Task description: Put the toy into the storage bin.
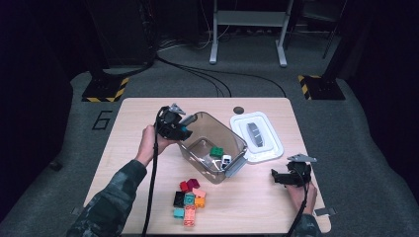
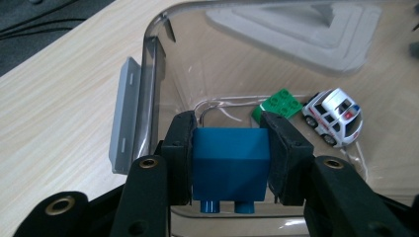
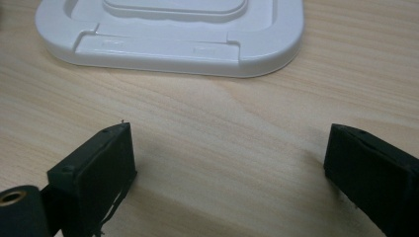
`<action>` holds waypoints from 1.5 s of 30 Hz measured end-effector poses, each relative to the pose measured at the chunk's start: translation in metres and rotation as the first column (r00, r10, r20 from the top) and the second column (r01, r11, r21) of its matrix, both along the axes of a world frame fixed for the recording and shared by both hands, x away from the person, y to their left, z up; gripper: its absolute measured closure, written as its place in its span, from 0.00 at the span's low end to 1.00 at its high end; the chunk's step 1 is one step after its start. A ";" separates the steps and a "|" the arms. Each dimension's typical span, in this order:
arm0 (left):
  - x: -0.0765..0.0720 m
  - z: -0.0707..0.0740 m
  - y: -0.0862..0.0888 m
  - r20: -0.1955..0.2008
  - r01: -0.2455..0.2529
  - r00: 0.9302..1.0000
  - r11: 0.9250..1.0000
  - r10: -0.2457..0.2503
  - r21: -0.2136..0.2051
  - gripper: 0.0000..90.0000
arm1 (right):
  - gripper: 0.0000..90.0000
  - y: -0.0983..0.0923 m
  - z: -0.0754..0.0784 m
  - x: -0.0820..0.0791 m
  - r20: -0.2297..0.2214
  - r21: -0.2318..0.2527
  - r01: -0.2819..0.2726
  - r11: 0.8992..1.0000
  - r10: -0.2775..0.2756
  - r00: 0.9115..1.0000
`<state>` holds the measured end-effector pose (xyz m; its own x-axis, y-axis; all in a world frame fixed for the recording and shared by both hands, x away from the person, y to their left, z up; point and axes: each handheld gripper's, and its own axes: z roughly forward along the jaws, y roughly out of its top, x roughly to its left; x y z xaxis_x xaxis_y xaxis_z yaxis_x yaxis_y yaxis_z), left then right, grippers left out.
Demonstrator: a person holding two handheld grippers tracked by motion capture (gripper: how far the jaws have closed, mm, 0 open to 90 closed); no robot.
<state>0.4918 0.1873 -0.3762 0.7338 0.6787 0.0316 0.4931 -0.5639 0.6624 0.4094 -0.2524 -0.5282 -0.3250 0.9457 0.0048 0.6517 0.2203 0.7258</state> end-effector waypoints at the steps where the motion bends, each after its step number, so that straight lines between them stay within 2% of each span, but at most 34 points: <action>1: 0.000 -0.001 0.000 -0.002 0.000 1.000 1.000 0.000 0.003 0.66 | 0.05 0.000 0.000 0.000 0.000 0.000 0.000 1.000 0.000 1.000; 4: 0.000 -0.004 -0.001 -0.006 0.005 1.000 1.000 -0.005 0.010 0.66 | 0.05 0.000 0.000 0.000 0.000 0.000 0.000 1.000 0.000 1.000; 13: 0.001 -0.008 -0.003 0.014 0.015 1.000 0.998 -0.016 0.066 0.65 | 0.05 0.000 0.000 0.000 0.000 0.000 0.000 1.000 0.000 1.000; 15: 0.001 -0.008 -0.003 0.009 0.008 1.000 0.998 -0.009 0.061 0.65 | 0.05 0.000 0.000 0.000 0.000 0.001 0.000 1.000 0.000 1.000; 22: -0.005 -0.002 0.005 0.023 -0.012 1.000 1.000 0.012 0.025 0.46 | 0.05 0.000 0.000 0.000 0.000 0.001 0.000 1.000 0.000 1.000; 28: -0.019 0.010 0.018 0.047 -0.020 0.999 0.999 0.021 -0.028 0.31 | 0.05 0.000 0.000 0.000 0.001 0.000 -0.001 1.000 0.001 1.000; 31: -0.030 0.014 0.026 0.062 -0.030 0.998 0.998 0.033 -0.048 0.26 | 0.05 0.000 0.000 0.000 0.000 0.001 -0.001 1.000 0.001 1.000; 34: -0.040 0.014 0.034 0.061 -0.036 0.997 0.998 0.039 -0.057 0.23 | 0.05 0.000 0.000 0.000 0.000 0.001 -0.001 1.000 0.001 1.000; 40: -0.059 0.002 0.050 0.055 -0.050 0.997 0.997 0.054 -0.065 0.18 | 0.05 0.000 0.000 0.000 0.000 0.001 -0.001 1.000 0.001 1.000; 45: -0.074 -0.015 0.060 0.046 -0.064 0.997 0.995 0.067 -0.071 0.17 | 0.05 0.000 0.000 0.000 0.000 -0.001 -0.003 1.000 0.003 1.000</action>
